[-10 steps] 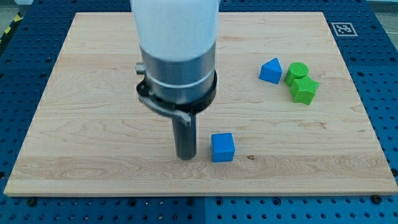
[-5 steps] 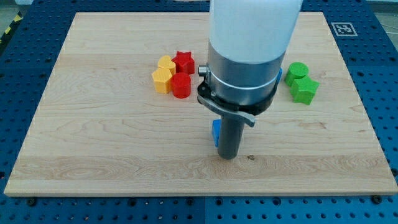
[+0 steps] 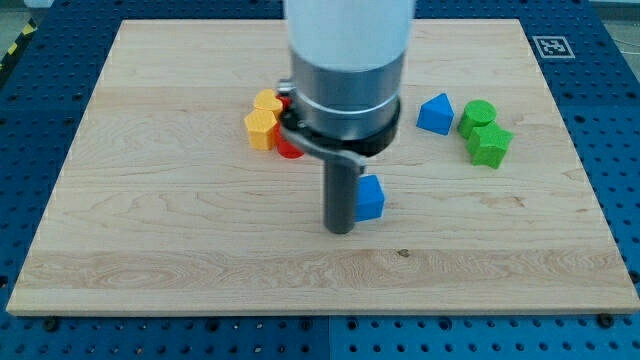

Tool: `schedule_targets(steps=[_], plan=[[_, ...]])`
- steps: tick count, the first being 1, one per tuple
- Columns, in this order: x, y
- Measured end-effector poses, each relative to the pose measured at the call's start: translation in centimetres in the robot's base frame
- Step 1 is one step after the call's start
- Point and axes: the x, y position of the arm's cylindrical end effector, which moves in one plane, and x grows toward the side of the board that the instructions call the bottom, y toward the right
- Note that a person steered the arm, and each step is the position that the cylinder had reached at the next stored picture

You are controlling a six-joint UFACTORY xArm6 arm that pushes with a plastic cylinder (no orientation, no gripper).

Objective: Move the blue cube below the blue triangle

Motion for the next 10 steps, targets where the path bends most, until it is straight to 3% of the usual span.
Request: schedule_targets(steps=[1,4,10], plan=[[-0.6,3.7],[-2.7,6.8],[-4.1,4.9]])
